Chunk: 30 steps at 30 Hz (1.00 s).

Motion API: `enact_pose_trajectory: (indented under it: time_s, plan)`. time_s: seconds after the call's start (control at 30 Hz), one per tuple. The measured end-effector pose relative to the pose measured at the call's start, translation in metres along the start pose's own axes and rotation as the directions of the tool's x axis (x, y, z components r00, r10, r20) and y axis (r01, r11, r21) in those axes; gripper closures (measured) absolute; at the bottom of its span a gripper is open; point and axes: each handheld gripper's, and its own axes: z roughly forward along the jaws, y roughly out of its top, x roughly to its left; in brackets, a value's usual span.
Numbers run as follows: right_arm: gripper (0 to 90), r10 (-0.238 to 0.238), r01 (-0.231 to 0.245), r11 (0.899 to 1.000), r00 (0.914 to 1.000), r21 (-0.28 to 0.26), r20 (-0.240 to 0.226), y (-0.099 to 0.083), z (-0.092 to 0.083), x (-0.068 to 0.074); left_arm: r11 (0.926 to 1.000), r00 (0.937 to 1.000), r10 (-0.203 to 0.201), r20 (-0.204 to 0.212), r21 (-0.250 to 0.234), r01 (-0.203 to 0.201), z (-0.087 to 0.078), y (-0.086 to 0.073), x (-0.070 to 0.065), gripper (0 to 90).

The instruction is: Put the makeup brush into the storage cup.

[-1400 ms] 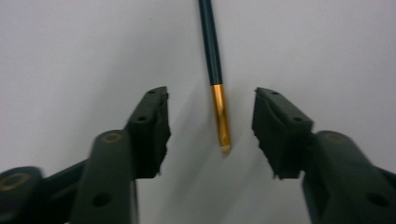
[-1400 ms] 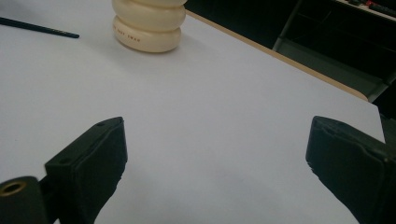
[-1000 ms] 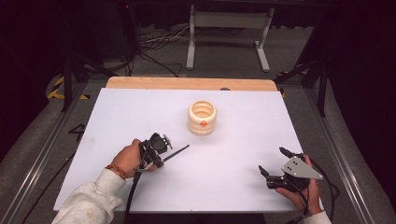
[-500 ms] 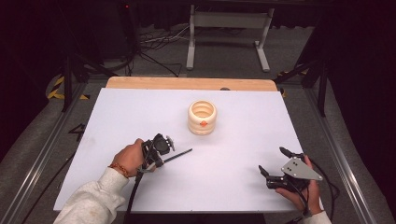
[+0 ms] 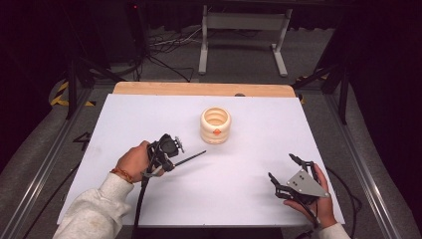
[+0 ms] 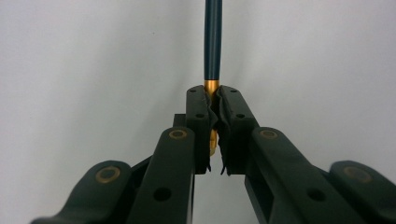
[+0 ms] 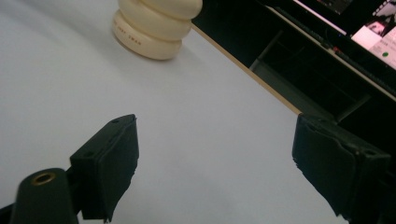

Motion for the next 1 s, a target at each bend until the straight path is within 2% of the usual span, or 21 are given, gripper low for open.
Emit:
enact_pose_trajectory:
  time_s: [0.07,0.1,0.17,0.23,0.33,0.37,0.5,0.53,0.57,0.7,0.73,0.87,0.9,0.93,1.0]
  plan:
    - [16.8,-0.042,0.042,0.999,0.9991,-0.015,-0.007,0.007,0.002,0.005,0.9999,0.9999,0.010,0.004,0.001,-0.010,-0.005,0.004,-0.001,83.7]
    - [16.8,-0.042,0.042,0.999,0.9991,-0.015,-0.007,0.007,0.002,0.005,0.9999,0.9999,0.010,0.004,0.001,-0.010,-0.005,0.004,-0.001,83.7]
    - [18.7,-0.078,0.077,0.997,0.9968,-0.030,-0.018,0.016,0.005,0.010,0.9994,0.9994,0.034,0.001,0.005,-0.034,-0.010,0.010,-0.003,83.7]
    - [19.0,-0.118,0.118,0.992,0.9928,-0.040,-0.016,0.024,0.007,0.016,0.9991,0.9991,0.042,-0.001,0.005,-0.042,-0.014,0.014,-0.006,83.7]
    - [19.0,-0.169,0.167,0.984,0.9843,-0.057,-0.049,0.037,0.014,0.025,0.9983,0.9983,0.058,0.007,0.005,-0.058,-0.016,0.021,-0.008,83.7]
    - [21.1,-0.221,0.219,0.975,0.9745,-0.038,-0.041,0.045,0.022,0.033,0.9976,0.9976,0.069,0.007,0.012,-0.069,-0.017,0.026,-0.009,83.7]
    - [25.9,-0.267,0.265,0.963,0.9622,-0.045,-0.055,0.053,0.030,0.046,0.9966,0.9966,0.082,0.006,0.012,-0.082,-0.015,0.035,-0.014,83.7]
    - [30.1,-0.313,0.310,0.949,0.9476,-0.054,-0.064,0.058,0.037,0.057,0.9958,0.9959,0.090,0.009,0.017,-0.090,-0.015,0.041,-0.016,83.7]
    - [30.1,-0.313,0.310,0.949,0.9476,-0.054,-0.064,0.058,0.037,0.057,0.9958,0.9959,0.090,0.009,0.017,-0.090,-0.015,0.041,-0.016,83.7]
    - [34.4,-0.371,0.366,0.928,0.9249,-0.074,-0.082,0.069,0.049,0.076,0.9938,0.9938,0.108,0.025,0.022,-0.109,-0.012,0.054,-0.020,83.7]
    - [34.7,-0.377,0.371,0.925,0.9226,-0.077,-0.081,0.070,0.051,0.079,0.9931,0.9933,0.114,0.023,0.027,-0.114,-0.011,0.056,-0.021,83.7]
    - [37.0,-0.420,0.415,0.907,0.9031,-0.070,-0.090,0.074,0.059,0.091,0.9907,0.9912,0.131,0.020,0.035,-0.132,-0.008,0.066,-0.027,83.7]
    - [38.7,-0.437,0.432,0.899,0.8948,-0.070,-0.091,0.076,0.062,0.096,0.9901,0.9906,0.135,0.021,0.037,-0.136,-0.008,0.068,-0.027,83.7]
    - [39.2,-0.445,0.439,0.895,0.8905,-0.072,-0.096,0.076,0.064,0.098,0.9894,0.9907,0.135,0.017,0.052,-0.136,-0.007,0.070,-0.029,83.7]
    - [40.9,-0.479,0.474,0.878,0.8732,-0.070,-0.090,0.079,0.068,0.104,0.9877,0.9891,0.146,0.018,0.054,-0.147,-0.006,0.075,-0.032,83.7]
